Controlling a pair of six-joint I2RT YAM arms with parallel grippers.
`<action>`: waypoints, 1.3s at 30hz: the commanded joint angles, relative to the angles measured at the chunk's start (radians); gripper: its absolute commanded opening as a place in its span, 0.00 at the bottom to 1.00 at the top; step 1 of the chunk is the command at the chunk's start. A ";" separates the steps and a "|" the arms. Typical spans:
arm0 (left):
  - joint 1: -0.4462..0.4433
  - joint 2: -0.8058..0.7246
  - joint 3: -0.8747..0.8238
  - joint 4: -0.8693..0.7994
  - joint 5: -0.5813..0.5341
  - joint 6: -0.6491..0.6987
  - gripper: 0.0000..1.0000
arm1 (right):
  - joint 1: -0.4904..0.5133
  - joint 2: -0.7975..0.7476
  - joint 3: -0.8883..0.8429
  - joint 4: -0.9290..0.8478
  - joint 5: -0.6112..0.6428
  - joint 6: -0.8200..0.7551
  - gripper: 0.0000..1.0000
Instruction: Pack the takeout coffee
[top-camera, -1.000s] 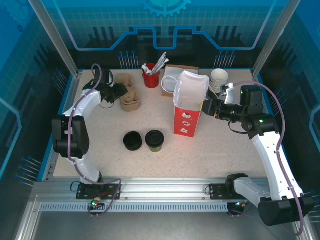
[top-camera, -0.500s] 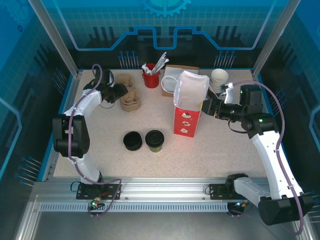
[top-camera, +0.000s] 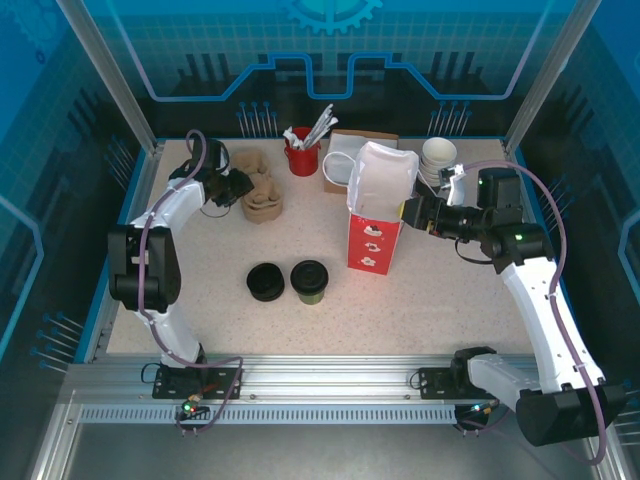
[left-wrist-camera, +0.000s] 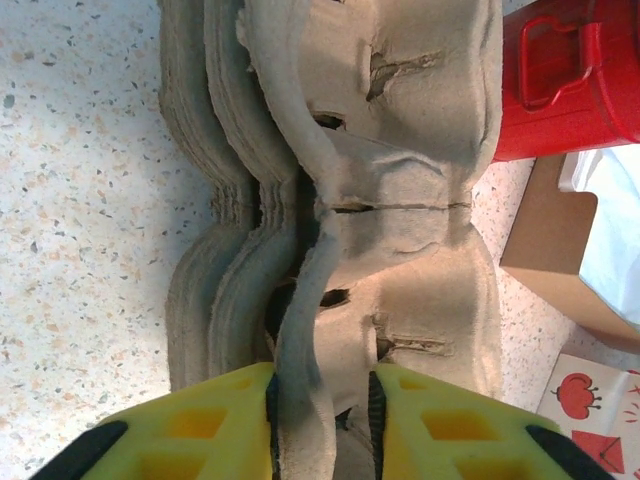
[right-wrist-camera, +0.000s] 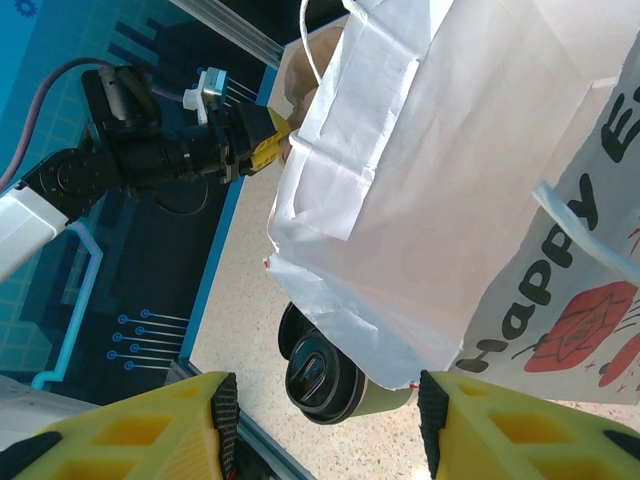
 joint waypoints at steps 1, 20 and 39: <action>0.005 -0.008 0.001 0.014 0.030 -0.001 0.23 | -0.014 0.005 0.002 0.015 -0.032 -0.016 0.54; 0.005 -0.158 0.014 0.028 0.115 -0.003 0.05 | -0.018 0.011 0.072 0.005 -0.046 -0.015 0.54; -0.107 -0.658 0.052 0.017 0.342 0.058 0.00 | 0.037 0.033 0.253 0.171 -0.189 0.048 0.54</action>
